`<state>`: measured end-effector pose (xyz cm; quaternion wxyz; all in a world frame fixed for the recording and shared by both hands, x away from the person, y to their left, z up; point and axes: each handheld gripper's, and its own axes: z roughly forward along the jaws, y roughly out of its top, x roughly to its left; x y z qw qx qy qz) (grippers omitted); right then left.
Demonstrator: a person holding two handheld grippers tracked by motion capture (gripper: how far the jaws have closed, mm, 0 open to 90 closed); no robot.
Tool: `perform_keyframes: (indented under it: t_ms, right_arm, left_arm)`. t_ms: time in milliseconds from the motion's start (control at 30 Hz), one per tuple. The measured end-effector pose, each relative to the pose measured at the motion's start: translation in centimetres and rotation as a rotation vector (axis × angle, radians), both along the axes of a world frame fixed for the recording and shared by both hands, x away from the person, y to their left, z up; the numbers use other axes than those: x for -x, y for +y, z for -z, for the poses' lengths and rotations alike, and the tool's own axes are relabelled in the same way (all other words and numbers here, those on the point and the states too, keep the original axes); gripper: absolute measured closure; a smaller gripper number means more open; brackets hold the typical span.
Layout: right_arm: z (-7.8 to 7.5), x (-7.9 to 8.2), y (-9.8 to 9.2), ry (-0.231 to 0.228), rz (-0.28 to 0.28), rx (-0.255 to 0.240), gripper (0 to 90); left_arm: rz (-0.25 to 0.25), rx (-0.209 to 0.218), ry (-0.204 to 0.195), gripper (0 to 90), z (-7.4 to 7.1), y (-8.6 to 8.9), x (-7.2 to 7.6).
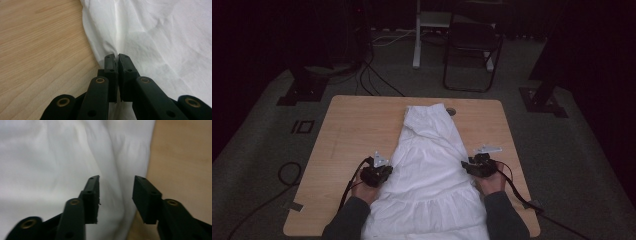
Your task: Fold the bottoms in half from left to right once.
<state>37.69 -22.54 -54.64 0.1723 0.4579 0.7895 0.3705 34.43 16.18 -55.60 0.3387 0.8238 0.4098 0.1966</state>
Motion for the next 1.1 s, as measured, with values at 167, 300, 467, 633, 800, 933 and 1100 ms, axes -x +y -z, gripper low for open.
perform_keyframes:
  t_ms: [167,300,467,633,800,933,1100]
  right_arm:
    - [-2.2,-2.8,2.8,-0.082,-0.073,0.009,48.8]
    - [-2.2,-4.3,4.1,-0.082,-0.096,0.020,48.0]
    - [-1.6,-6.2,4.4,-0.106,0.015,0.124,84.9]
    - [-1.5,-7.4,1.9,-0.058,0.140,0.013,86.6]
    - [1.0,-8.0,1.9,0.010,0.147,0.036,86.0]
    - [1.0,-8.1,1.8,0.018,0.155,0.024,85.0]
    - [1.0,-8.1,1.8,0.020,0.153,0.022,84.7]
  left_arm:
    - [-0.001,0.008,-0.003,86.2,0.1,0.1,0.1]
    - [-0.002,0.013,-0.008,86.2,0.1,0.1,0.1]
    - [-0.001,0.002,-0.009,86.3,0.1,0.1,0.3]
    - [0.006,0.004,0.001,86.6,0.1,-0.2,0.3]
    - [0.029,-0.054,0.010,84.2,-0.4,-0.8,0.2]
    - [0.050,-0.066,-0.006,63.0,-2.0,-0.8,-1.2]
    - [0.065,0.000,-0.052,55.6,-4.3,-2.0,-4.8]
